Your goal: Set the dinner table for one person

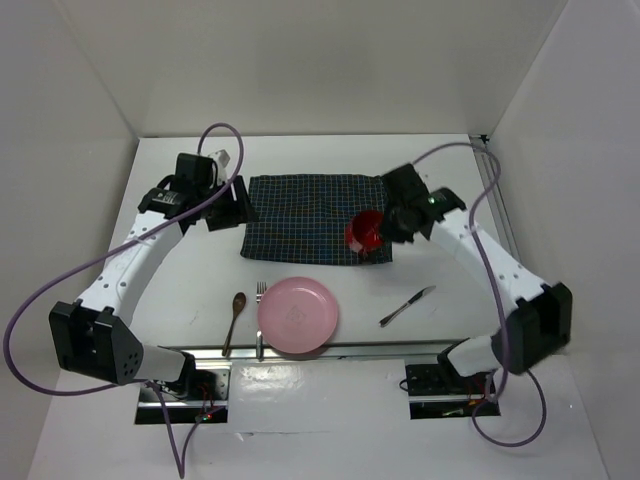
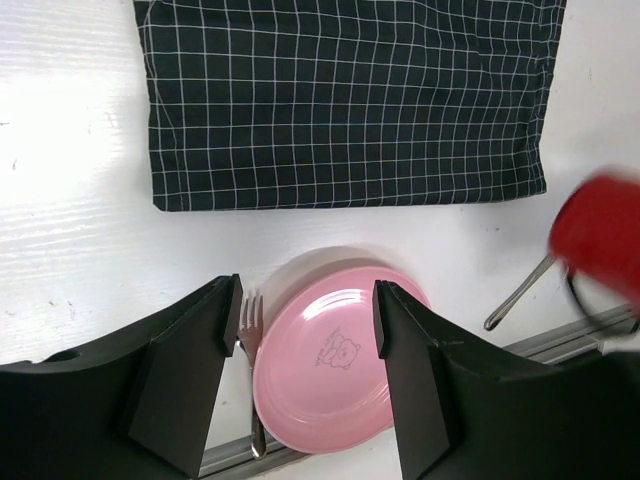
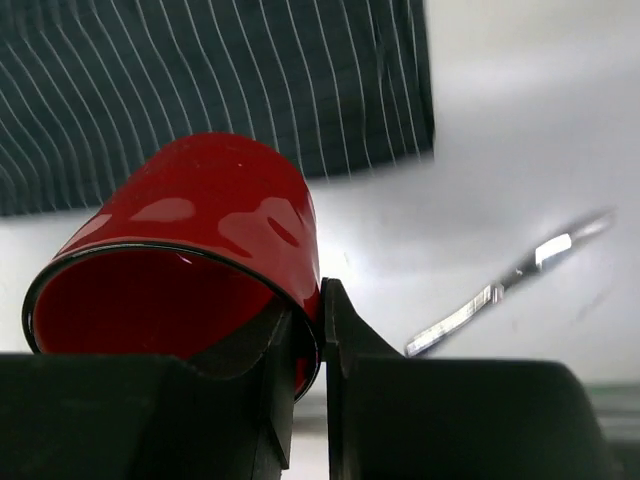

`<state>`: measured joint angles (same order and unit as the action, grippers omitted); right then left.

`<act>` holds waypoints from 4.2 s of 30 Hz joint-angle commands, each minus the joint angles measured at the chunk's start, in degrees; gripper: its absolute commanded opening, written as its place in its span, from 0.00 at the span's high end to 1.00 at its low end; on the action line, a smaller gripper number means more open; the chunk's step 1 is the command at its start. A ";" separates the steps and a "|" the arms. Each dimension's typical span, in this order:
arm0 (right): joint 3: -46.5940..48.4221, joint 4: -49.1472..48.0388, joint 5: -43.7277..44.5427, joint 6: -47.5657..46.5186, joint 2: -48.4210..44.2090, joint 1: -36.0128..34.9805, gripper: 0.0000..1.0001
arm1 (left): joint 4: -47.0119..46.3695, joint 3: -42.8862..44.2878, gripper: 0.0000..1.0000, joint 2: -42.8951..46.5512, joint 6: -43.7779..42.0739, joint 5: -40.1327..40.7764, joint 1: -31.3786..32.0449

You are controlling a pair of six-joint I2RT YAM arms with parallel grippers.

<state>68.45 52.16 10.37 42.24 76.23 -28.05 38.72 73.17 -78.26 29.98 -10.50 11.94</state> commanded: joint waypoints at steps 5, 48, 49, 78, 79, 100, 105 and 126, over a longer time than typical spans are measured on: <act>31.28 -2.06 2.38 -11.64 28.84 9.93 1.00 | 2.68 0.75 0.28 -0.93 -0.53 1.27 3.00; 44.94 -9.53 -3.34 -12.18 42.54 17.33 0.01 | 6.72 -27.36 0.29 15.42 16.94 2.50 18.29; 44.41 -9.53 -3.34 -12.70 41.30 17.33 0.01 | 6.72 -27.98 0.30 15.42 17.74 2.50 18.90; 22.96 -13.14 -6.24 -15.87 16.76 18.39 0.01 | -8.13 -37.14 0.51 9.35 25.31 12.35 22.16; 22.96 -13.14 -6.24 -15.87 16.76 18.39 0.01 | -7.61 -37.13 0.51 9.96 24.78 12.35 22.16; 21.38 -13.67 -7.38 -15.87 15.71 18.39 0.01 | -10.41 -37.04 0.47 6.37 24.16 10.59 23.21; 21.38 -13.05 -6.86 -15.87 15.19 18.39 0.01 | -9.12 -35.73 0.74 5.05 24.16 10.85 23.74; 13.92 -6.99 -3.25 -16.93 3.41 21.11 0.01 | 4.00 7.67 1.00 -11.72 14.15 18.77 16.89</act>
<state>83.79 42.17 5.43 26.65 84.07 -8.29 42.33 74.22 -84.40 47.20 7.46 31.05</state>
